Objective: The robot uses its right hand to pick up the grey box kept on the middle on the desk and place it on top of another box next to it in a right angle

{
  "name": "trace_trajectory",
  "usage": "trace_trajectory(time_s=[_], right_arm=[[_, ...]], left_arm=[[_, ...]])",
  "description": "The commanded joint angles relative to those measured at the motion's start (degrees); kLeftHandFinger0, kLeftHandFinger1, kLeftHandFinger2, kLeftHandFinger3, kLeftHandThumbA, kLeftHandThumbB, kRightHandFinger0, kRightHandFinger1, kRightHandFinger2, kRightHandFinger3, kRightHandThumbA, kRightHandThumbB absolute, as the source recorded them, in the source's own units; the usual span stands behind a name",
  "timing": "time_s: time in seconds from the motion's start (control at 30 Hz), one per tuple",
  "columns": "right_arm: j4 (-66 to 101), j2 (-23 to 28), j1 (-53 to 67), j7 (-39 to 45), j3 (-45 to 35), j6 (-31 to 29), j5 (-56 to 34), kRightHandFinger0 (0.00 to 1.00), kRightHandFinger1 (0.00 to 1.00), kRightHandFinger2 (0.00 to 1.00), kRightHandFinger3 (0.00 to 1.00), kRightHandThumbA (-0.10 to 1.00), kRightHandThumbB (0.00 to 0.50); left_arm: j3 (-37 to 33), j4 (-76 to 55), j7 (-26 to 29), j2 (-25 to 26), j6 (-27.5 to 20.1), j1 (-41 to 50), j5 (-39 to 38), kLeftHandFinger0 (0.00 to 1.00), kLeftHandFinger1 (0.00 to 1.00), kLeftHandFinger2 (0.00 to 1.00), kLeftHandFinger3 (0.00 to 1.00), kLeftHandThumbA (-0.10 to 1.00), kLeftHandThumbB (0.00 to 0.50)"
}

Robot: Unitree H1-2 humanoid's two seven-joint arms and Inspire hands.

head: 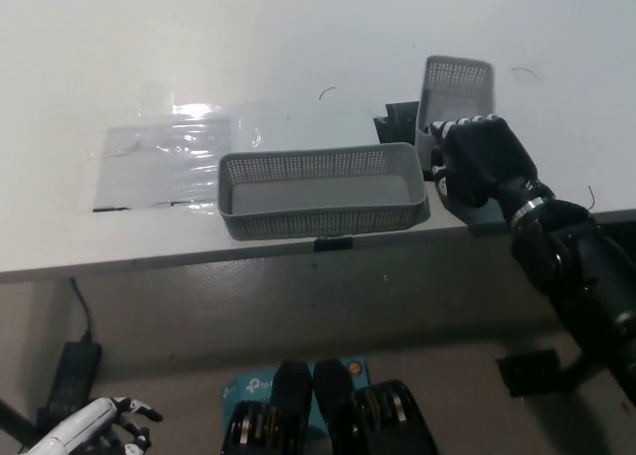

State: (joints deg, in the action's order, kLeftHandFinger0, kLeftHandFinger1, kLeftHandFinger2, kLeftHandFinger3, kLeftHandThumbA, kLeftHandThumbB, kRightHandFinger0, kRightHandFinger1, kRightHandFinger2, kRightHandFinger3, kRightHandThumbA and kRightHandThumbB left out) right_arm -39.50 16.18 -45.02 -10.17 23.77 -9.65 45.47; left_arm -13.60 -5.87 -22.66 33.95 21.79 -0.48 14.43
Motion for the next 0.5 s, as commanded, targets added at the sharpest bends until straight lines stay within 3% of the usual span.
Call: trace_trajectory(time_s=[0.0, 0.1, 0.27, 0.37, 0.47], right_arm=[[3.70, -0.91, -2.12, -3.74, -3.76, -3.09, -4.69, 0.00, 0.11, 0.39, 0.07, -0.10, 0.239], [5.14, -1.24, -2.16, -2.32, -5.20, -2.24, -5.31, 0.00, 0.11, 0.42, 0.08, -0.10, 0.212], [6.45, -1.01, -2.15, -2.33, -5.86, -2.31, -4.89, 0.00, 0.13, 0.42, 0.08, -0.10, 0.224], [6.71, -0.57, -2.09, -2.37, -5.84, -2.60, -4.84, 0.00, 0.14, 0.44, 0.08, -0.10, 0.215], [6.11, 0.64, -2.61, -3.06, -6.27, -5.11, -5.53, 0.00, 0.07, 0.35, 0.06, -0.10, 0.237]], left_arm=[[0.32, -0.96, -0.35, 0.73, -0.45, -0.30, 0.73, 0.43, 0.46, 0.60, 0.73, 0.33, 0.332], [0.64, -0.56, -0.27, 0.38, -0.18, -0.54, 0.41, 0.40, 0.43, 0.57, 0.70, 0.31, 0.339], [0.51, -1.57, -0.41, 0.54, -0.15, -0.41, 0.77, 0.43, 0.46, 0.60, 0.71, 0.32, 0.331], [0.47, -1.50, -0.26, 0.48, -0.19, -0.41, 1.05, 0.39, 0.43, 0.57, 0.70, 0.32, 0.331], [0.93, -0.24, -0.01, 0.20, -1.90, -0.42, 0.28, 0.34, 0.37, 0.51, 0.67, 0.30, 0.331]])
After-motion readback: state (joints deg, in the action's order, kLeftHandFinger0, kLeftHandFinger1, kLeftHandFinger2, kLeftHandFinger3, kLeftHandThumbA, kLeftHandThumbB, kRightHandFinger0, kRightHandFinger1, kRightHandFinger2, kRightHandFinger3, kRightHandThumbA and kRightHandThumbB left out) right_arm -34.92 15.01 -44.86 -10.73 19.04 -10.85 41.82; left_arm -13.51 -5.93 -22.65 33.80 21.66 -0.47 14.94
